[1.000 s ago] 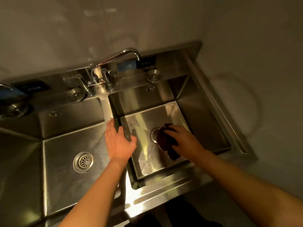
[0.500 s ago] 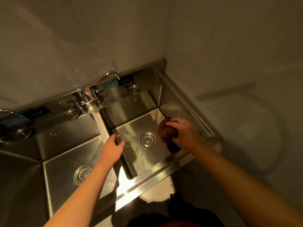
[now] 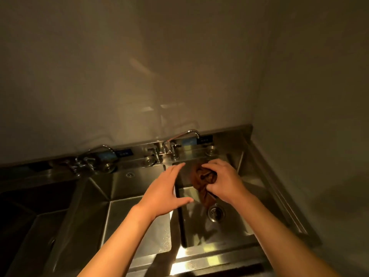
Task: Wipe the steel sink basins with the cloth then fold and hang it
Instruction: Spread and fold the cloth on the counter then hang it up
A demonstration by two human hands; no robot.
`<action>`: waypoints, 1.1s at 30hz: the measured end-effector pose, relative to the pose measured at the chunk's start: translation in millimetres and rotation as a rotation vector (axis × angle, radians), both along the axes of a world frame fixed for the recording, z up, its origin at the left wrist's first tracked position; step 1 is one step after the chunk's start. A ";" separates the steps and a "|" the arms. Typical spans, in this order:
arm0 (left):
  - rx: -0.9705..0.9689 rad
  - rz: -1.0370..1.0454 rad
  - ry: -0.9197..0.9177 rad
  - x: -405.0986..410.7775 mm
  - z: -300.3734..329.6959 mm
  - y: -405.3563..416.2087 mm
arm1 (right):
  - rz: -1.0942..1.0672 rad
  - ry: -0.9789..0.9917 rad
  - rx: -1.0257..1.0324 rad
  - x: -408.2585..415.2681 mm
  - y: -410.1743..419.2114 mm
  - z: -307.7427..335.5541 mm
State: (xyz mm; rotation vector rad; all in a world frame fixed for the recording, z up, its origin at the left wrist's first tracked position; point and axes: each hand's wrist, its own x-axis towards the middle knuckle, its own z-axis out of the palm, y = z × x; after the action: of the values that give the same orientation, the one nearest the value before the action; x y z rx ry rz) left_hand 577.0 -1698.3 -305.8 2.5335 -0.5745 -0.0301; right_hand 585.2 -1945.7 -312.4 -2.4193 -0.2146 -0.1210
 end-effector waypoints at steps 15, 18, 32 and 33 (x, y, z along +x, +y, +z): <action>0.118 0.741 -0.183 -155.7 13.2 78.4 | 0.712 -0.113 0.014 -28.2 178.1 25.6; 0.134 0.848 -0.195 -187.2 7.9 90.7 | 0.795 -0.101 0.017 -53.0 203.2 20.5; 0.151 0.911 -0.256 -254.2 1.3 210.2 | 0.859 -0.135 -0.022 -118.9 315.2 26.6; 0.146 0.906 -0.260 -258.0 1.6 223.2 | 0.853 -0.139 -0.032 -123.4 326.9 28.2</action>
State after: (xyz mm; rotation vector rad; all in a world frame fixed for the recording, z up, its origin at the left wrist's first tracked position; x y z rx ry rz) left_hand 319.0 -1475.1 -304.2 2.7210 0.5392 0.6021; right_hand 461.8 -1618.8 -284.3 -2.1474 -1.2777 0.1052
